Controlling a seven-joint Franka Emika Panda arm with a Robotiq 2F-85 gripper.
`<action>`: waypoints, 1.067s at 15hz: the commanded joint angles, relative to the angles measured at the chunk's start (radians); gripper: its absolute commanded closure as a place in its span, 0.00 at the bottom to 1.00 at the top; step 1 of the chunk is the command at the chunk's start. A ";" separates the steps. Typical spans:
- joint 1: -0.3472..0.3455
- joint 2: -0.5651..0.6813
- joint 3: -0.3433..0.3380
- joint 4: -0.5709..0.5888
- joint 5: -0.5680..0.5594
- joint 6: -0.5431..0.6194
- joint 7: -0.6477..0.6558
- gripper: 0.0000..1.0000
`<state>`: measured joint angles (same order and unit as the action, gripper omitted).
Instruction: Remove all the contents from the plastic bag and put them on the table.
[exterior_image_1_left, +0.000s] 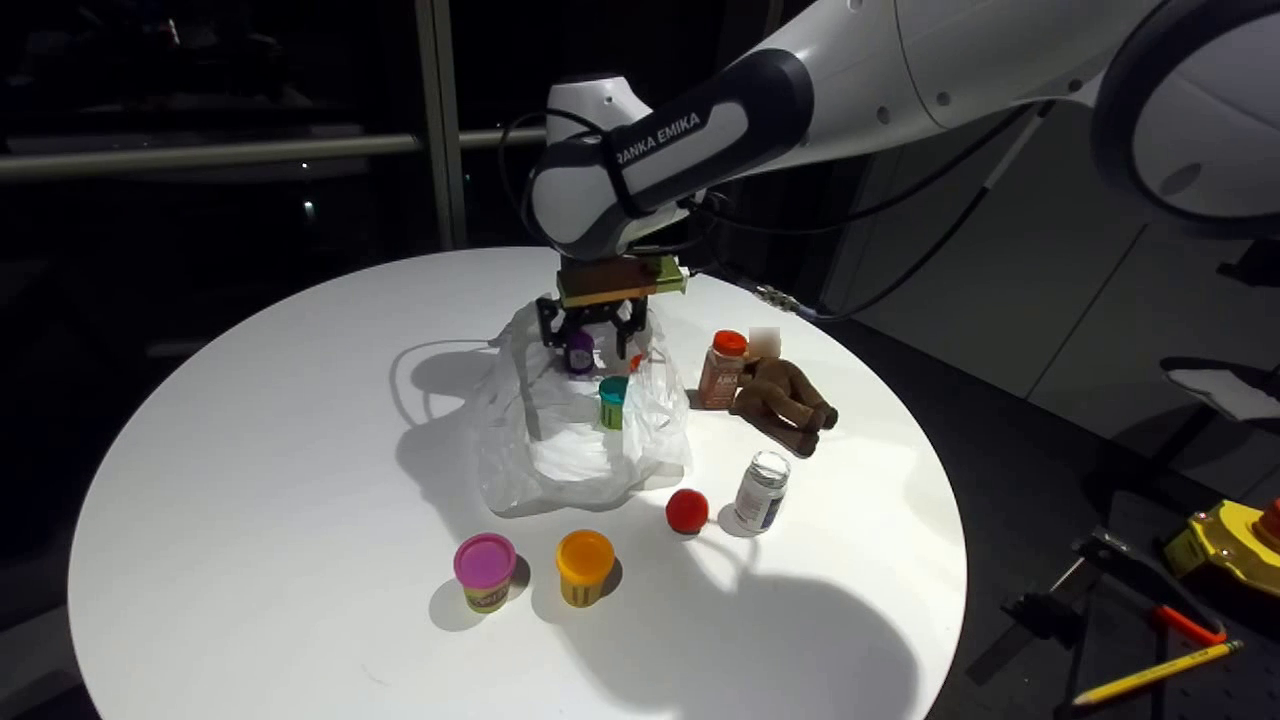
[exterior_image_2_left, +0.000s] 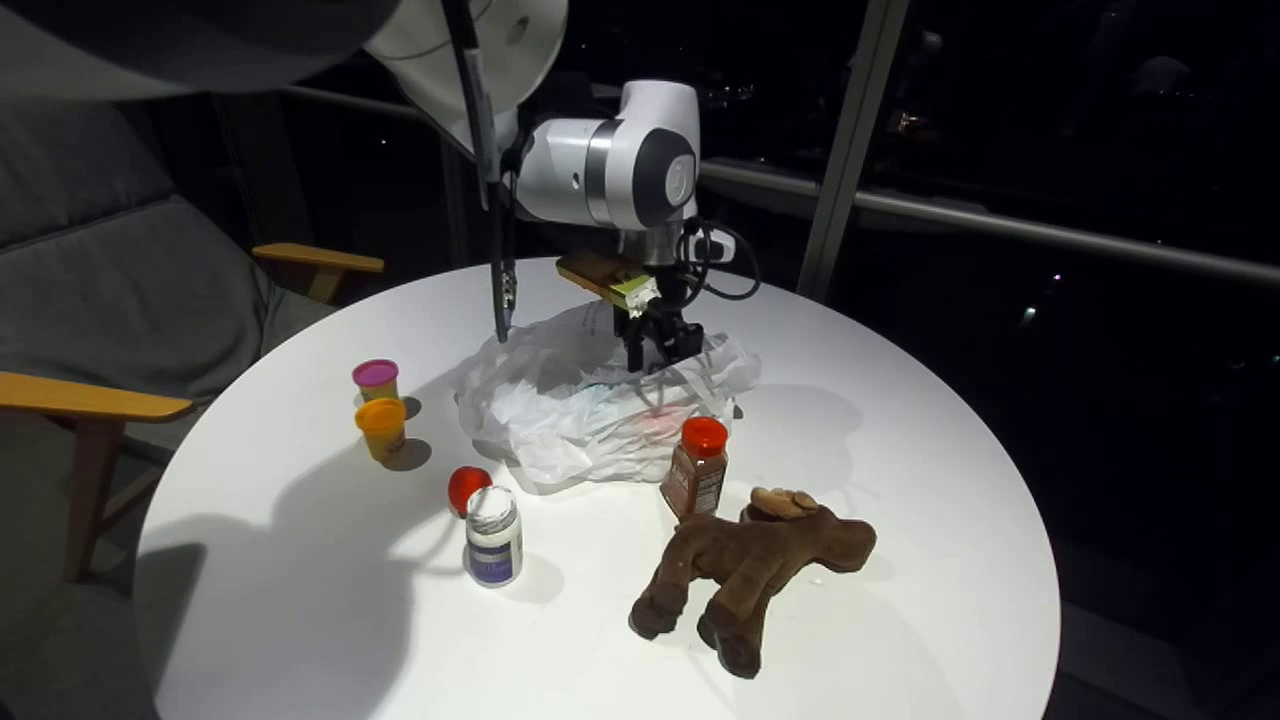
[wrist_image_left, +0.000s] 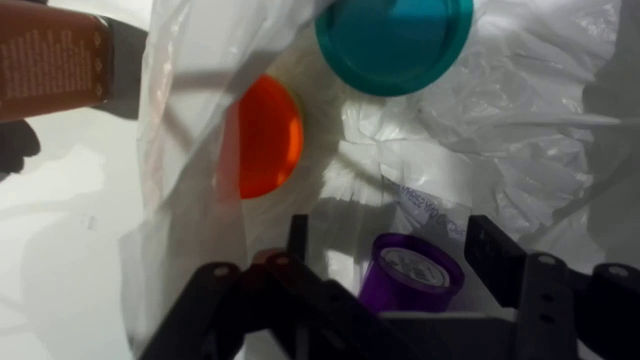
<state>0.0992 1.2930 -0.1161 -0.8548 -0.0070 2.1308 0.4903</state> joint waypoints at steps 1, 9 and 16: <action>-0.006 0.078 -0.011 0.150 0.000 -0.040 0.032 0.00; -0.015 0.154 -0.011 0.268 0.000 -0.062 0.073 0.05; -0.018 0.212 -0.019 0.373 -0.013 -0.060 0.118 0.55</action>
<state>0.0855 1.4463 -0.1216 -0.6012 -0.0088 2.1000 0.5758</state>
